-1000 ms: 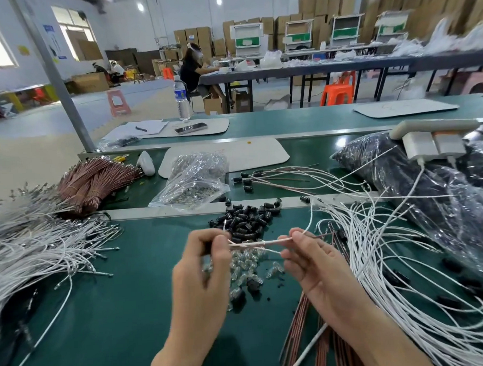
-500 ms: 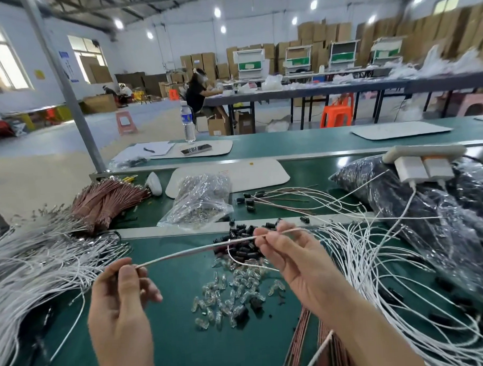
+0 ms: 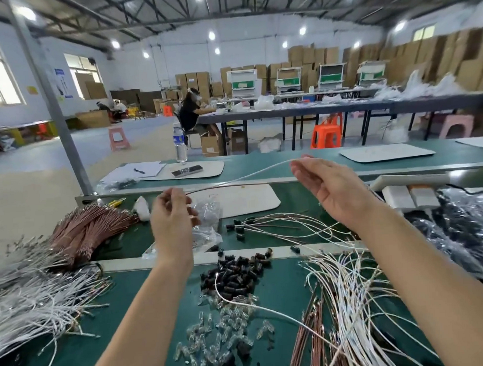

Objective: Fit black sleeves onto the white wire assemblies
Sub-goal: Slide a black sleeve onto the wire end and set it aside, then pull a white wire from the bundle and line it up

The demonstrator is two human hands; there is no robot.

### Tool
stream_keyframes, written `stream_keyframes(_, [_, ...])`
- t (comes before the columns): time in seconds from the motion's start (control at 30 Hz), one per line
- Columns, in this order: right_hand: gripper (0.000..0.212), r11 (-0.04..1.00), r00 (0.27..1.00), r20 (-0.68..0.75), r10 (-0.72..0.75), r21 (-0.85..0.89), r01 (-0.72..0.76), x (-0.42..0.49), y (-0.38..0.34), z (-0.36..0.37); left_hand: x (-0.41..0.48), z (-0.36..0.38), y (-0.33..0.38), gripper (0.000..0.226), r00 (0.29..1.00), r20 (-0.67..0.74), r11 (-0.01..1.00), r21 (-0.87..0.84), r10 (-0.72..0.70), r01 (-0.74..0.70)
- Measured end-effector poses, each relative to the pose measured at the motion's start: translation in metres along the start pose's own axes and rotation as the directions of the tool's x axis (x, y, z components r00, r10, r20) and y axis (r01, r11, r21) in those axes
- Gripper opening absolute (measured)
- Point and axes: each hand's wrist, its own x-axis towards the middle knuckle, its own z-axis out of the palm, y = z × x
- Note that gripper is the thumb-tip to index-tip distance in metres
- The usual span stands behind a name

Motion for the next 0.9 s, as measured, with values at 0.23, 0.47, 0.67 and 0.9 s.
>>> stream_keyframes(0.23, [0.043, 0.727, 0.930, -0.255, 0.265, -0.581, -0.366, 0.006, 0.047, -0.083, 0.005, 0.026, -0.063, 0.056, 0.897, 0.183, 0.828, 0.491, -0.401, 0.270])
stream_keyframes(0.47, [0.019, 0.749, 0.950, -0.305, 0.070, -0.613, -0.252, -0.028, 0.072, -0.106, -0.057, 0.023, -0.071, 0.025, 0.673, 0.533, 0.549, 0.806, -0.513, -0.221])
stream_keyframes(0.67, [0.022, 0.629, 0.962, -0.273, -0.012, -0.750, -0.205, -0.062, 0.091, -0.103, -0.119, 0.040, -0.078, 0.045, 0.529, 0.575, 0.133, 0.745, -0.624, -0.654])
stream_keyframes(0.9, [0.024, 0.420, 0.976, -0.191, -0.107, -0.898, -0.130, -0.104, 0.100, -0.096, -0.143, 0.048, -0.091, 0.024, 0.557, 0.611, 0.064, 0.704, -0.563, -0.707])
